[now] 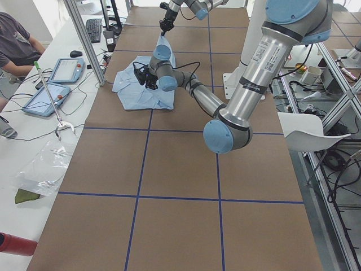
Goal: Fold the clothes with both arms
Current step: 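Lift the hem with both grippers and fold it toward the collar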
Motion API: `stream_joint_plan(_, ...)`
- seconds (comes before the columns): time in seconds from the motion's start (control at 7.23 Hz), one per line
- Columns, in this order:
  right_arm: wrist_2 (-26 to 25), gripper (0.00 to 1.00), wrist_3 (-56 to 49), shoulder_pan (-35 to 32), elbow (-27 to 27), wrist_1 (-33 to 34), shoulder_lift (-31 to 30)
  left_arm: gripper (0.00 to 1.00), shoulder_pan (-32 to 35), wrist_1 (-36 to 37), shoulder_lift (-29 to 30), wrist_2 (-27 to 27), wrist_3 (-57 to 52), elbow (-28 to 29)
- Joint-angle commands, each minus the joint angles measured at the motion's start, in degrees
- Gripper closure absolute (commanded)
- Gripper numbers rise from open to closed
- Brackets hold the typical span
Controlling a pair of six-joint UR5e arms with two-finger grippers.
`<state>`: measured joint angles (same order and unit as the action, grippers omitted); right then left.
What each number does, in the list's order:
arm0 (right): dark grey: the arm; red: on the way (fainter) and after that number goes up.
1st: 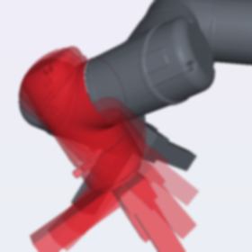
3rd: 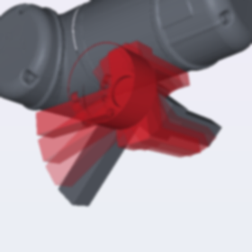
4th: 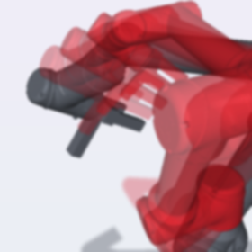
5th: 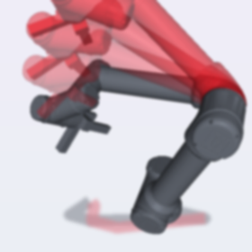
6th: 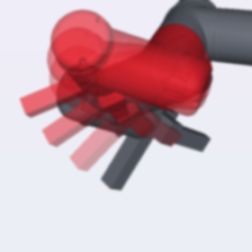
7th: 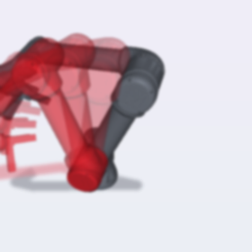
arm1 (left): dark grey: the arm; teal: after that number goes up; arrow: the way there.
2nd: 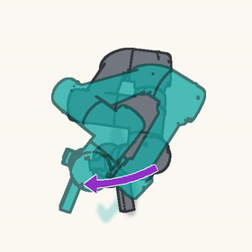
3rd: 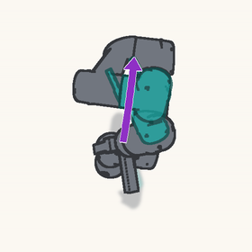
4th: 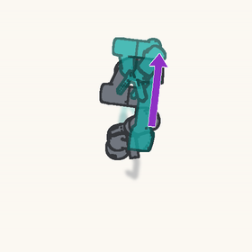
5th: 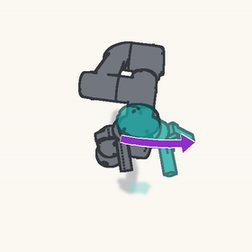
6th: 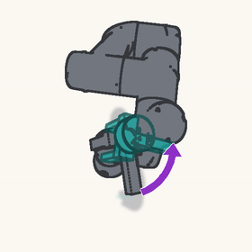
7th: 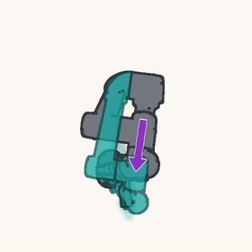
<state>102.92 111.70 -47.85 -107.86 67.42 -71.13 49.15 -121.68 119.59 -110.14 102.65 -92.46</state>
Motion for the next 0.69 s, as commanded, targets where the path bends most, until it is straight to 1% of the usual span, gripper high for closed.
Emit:
stream_joint_plan(0.0, 0.0, 1.0, -3.5, -1.2, 10.3, -0.3, 6.9, 1.0, 0.7, -7.8, 4.4, 0.4, -0.3, 12.1)
stream_joint_plan(0.14, 0.0, 1.0, -4.7, -1.5, 14.4, -0.4, 8.9, 1.0, 0.7, -11.2, 6.3, 0.6, -0.3, 17.1)
stream_joint_plan(0.28, -0.5, 1.0, -6.1, -2.1, 17.2, -0.4, 10.3, 1.0, 0.8, -15.0, 7.4, 1.2, -0.3, 21.3)
stream_joint_plan(0.41, -0.6, 1.0, -6.9, -2.5, 22.3, -0.4, 13.4, 1.0, 0.8, -15.8, 10.5, 4.1, -0.3, 26.1)
stream_joint_plan(0.55, -0.9, 1.0, -6.9, -2.7, 26.3, -1.7, 15.7, 1.0, 0.8, -16.3, 11.6, 4.5, -0.4, 28.3)
